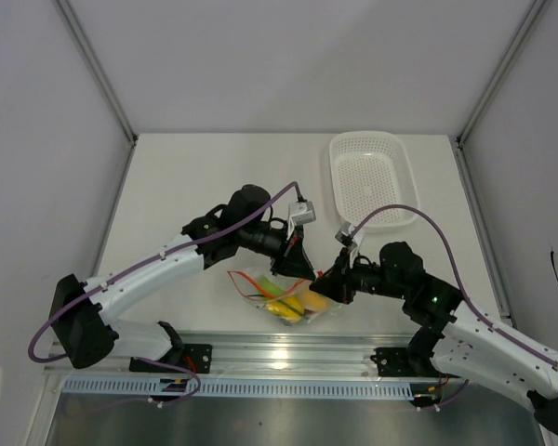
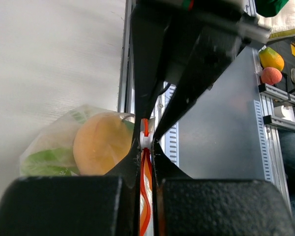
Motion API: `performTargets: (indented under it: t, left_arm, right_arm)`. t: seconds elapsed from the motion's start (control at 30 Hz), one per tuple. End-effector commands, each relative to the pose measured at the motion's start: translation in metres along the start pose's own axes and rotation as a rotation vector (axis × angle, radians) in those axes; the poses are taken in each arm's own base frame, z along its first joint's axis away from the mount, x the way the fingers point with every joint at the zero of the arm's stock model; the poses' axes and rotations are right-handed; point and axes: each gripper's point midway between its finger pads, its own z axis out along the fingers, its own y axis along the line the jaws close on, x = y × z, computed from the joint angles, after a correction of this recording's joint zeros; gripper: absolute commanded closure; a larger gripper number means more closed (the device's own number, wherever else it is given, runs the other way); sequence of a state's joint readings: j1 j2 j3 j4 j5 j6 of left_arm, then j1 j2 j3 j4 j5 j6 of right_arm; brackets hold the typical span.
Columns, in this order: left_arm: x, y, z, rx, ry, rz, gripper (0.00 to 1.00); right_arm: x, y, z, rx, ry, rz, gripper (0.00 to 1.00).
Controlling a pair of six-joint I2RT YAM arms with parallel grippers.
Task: Place the food in the zip-top bag and seal the zipper
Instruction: Zip the zipper food storage bag at the center of the board.
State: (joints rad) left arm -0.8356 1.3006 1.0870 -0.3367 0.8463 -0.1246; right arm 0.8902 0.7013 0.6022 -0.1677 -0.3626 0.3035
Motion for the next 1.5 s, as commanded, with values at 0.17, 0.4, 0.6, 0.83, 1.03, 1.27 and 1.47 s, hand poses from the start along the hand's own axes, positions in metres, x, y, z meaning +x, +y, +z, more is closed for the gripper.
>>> performTargets:
  t: [0.17, 0.4, 0.6, 0.83, 1.03, 1.27, 1.47]
  left_arm:
    - [-0.028, -0.013, -0.005, 0.037, -0.042, 0.079, 0.99]
    - [-0.023, -0.01, -0.004, 0.03, -0.019, 0.073, 0.99]
    - [-0.019, -0.009, -0.002, 0.036, -0.007, 0.062, 0.99]
    - [-0.018, -0.008, -0.001, 0.036, 0.0, 0.058, 0.96]
    - [-0.026, -0.007, -0.002, 0.024, -0.024, 0.07, 0.62]
    - [-0.03, -0.005, -0.003, 0.004, -0.031, 0.074, 0.62]
    - [-0.033, -0.002, -0.001, -0.007, -0.037, 0.061, 0.61]
  right_arm:
    - [-0.016, 0.021, 0.005, -0.118, 0.003, -0.06, 0.77]
    - [-0.019, 0.022, 0.007, -0.14, -0.02, -0.046, 0.93]
    - [-0.023, 0.023, 0.008, -0.147, -0.038, -0.041, 0.88]
    - [-0.026, 0.021, 0.006, -0.144, -0.054, -0.026, 1.0]
    - [-0.023, 0.02, 0.006, -0.141, -0.049, -0.021, 1.0]
    - [-0.026, 0.021, 0.004, -0.142, -0.06, -0.023, 1.0]
    - [-0.023, 0.022, 0.005, -0.15, -0.047, -0.02, 1.0]
